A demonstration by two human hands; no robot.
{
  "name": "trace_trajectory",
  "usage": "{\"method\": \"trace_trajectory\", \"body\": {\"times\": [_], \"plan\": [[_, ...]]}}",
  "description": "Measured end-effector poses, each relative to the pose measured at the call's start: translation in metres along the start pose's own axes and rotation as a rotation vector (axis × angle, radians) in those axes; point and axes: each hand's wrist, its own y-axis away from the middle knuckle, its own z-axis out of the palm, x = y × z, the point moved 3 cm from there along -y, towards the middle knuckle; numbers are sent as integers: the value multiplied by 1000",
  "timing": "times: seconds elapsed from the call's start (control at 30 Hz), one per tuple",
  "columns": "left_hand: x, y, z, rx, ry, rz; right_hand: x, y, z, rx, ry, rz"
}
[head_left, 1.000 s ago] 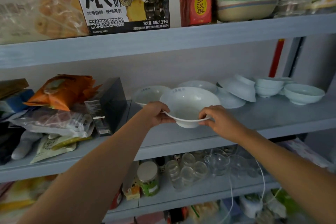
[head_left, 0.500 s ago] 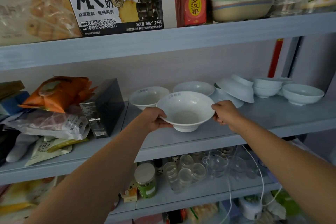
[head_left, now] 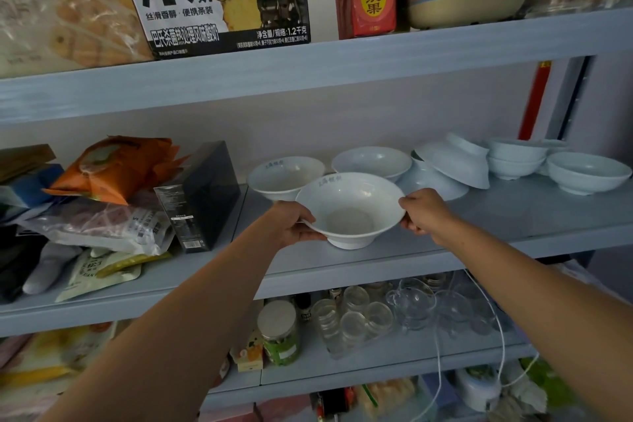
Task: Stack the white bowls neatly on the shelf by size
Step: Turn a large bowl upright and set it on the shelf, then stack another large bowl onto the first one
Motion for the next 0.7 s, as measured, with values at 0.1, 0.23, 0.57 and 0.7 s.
{"method": "trace_trajectory", "body": {"times": [0.1,0.23,0.57,0.7], "plan": [[-3,-1,-2,-19,14,-17,-1,-2,1,6,8,-16],[-4,-4,-5,-48,12,-47,-2,-5,1,7,31,-27],[6,-12,-21,41,-97,-60,-21,-25,-14,174,338,-190],[20,-18,-34,129,-37,-18,-47,-34,-16,226,344,-262]]}}
